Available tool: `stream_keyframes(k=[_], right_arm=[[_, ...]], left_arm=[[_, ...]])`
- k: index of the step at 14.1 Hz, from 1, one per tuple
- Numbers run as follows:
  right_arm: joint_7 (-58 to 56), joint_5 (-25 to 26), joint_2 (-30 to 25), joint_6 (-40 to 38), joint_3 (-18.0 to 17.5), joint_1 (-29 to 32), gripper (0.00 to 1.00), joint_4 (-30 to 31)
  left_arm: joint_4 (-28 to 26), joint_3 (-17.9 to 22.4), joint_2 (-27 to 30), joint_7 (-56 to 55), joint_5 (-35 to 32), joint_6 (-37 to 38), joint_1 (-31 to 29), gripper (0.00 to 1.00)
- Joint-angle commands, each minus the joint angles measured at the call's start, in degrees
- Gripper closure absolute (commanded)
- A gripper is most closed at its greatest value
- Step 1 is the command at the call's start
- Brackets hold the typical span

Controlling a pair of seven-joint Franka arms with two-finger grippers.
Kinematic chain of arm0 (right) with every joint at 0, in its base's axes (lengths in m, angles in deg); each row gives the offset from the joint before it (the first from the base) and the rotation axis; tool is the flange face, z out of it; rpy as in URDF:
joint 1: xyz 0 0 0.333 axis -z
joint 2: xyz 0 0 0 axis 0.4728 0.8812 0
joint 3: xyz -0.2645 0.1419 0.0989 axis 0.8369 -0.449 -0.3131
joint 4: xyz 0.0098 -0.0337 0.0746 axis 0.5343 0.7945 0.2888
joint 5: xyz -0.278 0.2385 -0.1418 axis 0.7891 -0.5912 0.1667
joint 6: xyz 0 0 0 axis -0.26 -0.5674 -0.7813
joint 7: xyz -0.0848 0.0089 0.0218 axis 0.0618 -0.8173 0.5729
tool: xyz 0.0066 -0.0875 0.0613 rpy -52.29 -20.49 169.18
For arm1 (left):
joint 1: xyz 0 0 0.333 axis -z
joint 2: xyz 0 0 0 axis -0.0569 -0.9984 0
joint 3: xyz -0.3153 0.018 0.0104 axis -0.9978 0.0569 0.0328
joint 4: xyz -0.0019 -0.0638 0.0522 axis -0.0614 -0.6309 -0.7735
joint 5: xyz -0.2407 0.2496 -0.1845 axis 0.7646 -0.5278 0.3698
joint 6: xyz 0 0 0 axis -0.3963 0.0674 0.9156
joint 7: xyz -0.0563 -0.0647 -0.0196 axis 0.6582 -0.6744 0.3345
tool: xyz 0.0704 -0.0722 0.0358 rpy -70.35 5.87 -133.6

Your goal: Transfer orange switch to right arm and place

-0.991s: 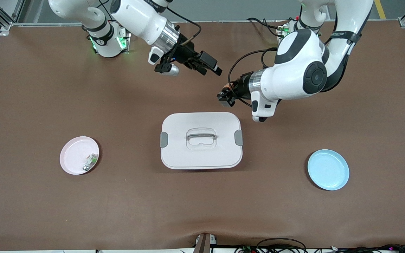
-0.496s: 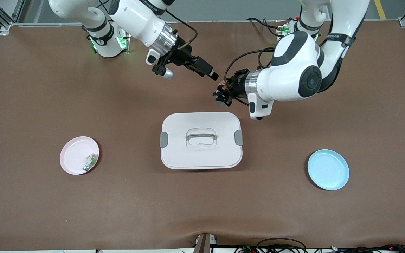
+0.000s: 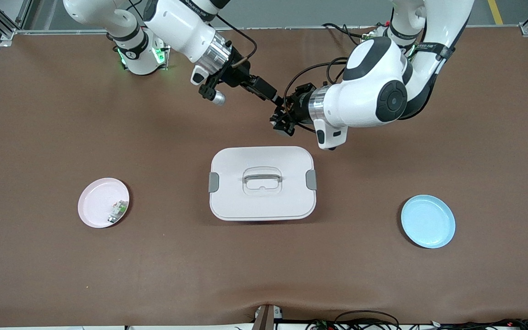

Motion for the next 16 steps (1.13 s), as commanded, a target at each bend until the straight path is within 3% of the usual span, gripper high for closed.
stream_keyframes(k=[1,13,15,16], right_arm=[[-0.01,-1.05,0.04,0.39,-0.35,-0.07,0.00,0.66],[-1.24,-0.87,1.54,0.48,-0.36,-0.51,0.00,0.40],[-1.85,-0.87,1.54,0.48,-0.36,-0.51,0.40,0.31],[-2.46,-0.87,1.54,0.48,-0.36,-0.51,0.54,0.40]], left_arm=[[1.42,-0.12,-0.85,-2.06,0.76,0.06,0.77,1.00],[1.51,-0.21,-0.85,-3.56,0.84,1.91,2.36,1.00],[1.51,-0.21,-0.85,-3.56,0.76,1.91,2.36,1.00],[1.51,-0.21,-0.85,-3.56,0.84,1.91,2.36,1.00]])
